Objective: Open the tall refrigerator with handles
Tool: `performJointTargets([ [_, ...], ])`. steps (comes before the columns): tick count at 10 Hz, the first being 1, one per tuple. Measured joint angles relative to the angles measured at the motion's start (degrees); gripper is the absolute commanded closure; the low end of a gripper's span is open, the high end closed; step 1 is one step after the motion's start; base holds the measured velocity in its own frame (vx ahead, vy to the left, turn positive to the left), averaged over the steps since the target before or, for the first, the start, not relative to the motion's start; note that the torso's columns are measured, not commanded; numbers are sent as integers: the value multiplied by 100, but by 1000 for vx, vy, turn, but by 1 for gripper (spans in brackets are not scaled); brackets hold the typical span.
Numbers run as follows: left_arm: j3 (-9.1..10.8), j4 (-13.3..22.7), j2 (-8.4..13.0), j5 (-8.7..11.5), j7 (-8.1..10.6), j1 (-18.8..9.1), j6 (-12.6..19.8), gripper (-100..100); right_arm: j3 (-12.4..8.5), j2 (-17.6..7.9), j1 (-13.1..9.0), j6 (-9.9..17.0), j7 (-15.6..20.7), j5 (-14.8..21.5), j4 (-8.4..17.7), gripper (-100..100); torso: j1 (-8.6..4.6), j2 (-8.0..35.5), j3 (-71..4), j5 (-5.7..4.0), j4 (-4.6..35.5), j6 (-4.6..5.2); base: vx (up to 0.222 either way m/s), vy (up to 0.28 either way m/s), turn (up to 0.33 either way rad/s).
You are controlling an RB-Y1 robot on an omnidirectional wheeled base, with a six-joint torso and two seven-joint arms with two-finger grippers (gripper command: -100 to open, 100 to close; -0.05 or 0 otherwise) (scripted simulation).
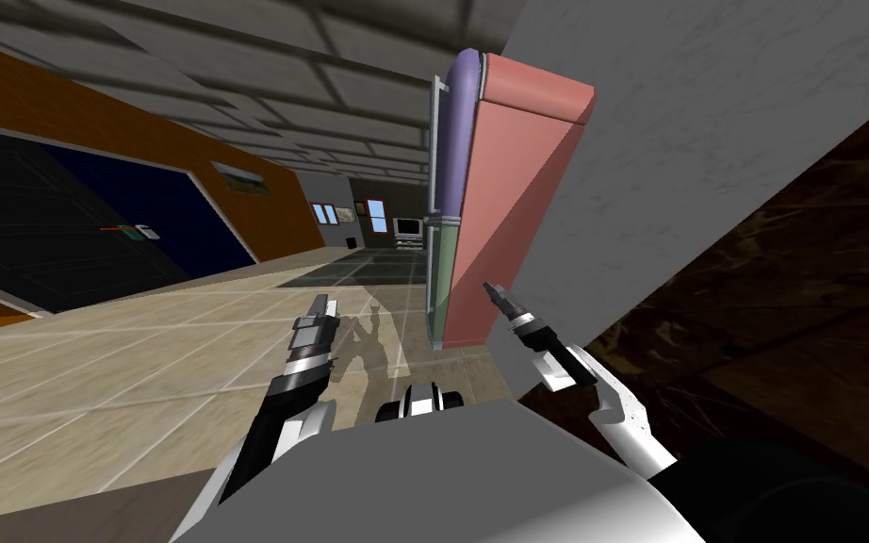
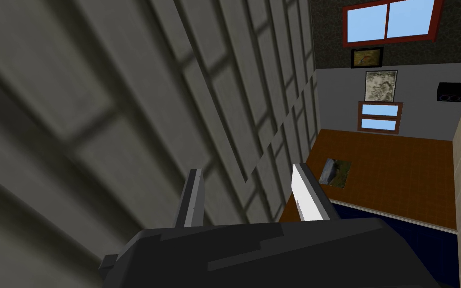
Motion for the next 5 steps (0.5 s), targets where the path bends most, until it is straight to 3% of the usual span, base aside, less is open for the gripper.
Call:
performJointTargets([
  [5,0,0,0,0,0,0,0,0,-185,-724,-123,340,787,-29,65,-100,3,-2,-1,0,0,-1,52,66,24],
])
